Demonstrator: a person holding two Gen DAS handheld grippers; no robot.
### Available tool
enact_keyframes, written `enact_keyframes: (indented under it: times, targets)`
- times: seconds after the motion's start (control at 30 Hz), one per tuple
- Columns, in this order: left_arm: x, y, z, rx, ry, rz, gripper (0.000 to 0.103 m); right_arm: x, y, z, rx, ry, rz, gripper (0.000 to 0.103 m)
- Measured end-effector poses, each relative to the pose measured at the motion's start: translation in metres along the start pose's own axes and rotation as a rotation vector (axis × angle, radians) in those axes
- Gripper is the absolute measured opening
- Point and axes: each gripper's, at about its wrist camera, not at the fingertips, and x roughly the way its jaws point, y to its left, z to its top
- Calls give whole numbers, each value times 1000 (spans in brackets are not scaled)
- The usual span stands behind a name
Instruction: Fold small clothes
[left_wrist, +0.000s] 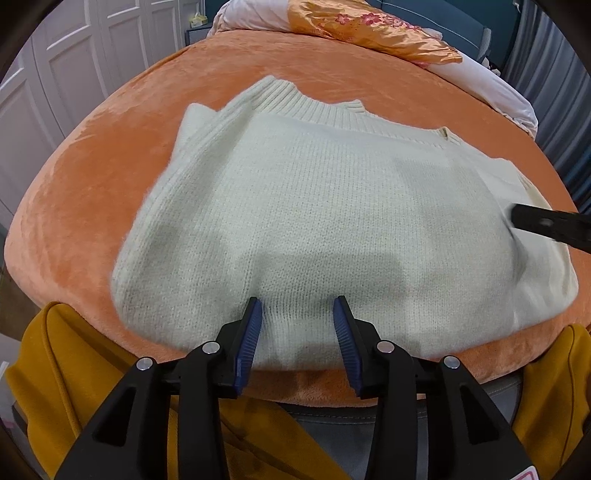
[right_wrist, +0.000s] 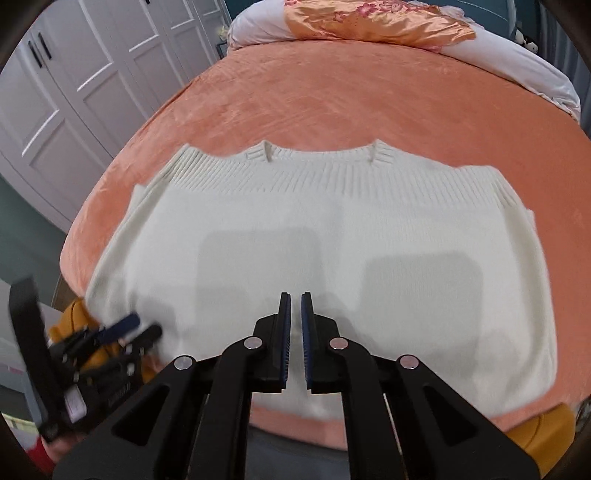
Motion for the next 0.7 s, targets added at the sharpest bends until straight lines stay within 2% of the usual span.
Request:
enact_keyframes:
  times: [0.1, 0.17, 0.23, 0.3, 0.33, 0.4, 0.43, 0.53, 0.63, 0.7]
  targets:
    - [-6, 5, 1, -29, -11, -38, 40, 34, -4, 0, 23, 60, -13, 5]
    - [-23, 14, 3, -79, -55, -77, 42, 40, -4, 0, 33, 36, -6, 5]
    - [-50, 31, 9, -151, -141, -103, 52, 40, -6, 2, 47, 47, 3, 5]
    - [-63, 47, 20, -204, -197, -87, 75, 37, -6, 1, 37, 55, 2, 5]
    - [-64, 55, 26, -228, -205, -72, 77, 37, -5, 1, 33, 57, -1, 5]
    - [-49, 73, 37, -274, -163, -54, 77, 38, -4, 1, 26, 55, -7, 5]
    - [-37, 80, 41, -301, -112, -55, 77, 38, -2, 1, 22, 52, -9, 5]
    - [-3, 95, 44, -380, 3, -113, 77, 40, -4, 1, 27, 47, -4, 5]
    - [17, 93, 39, -421, 46, -184, 77, 40, -7, 1, 40, 42, 14, 5]
    - [20, 86, 37, -418, 38, -161, 73, 40, -8, 0, 46, 37, 21, 5]
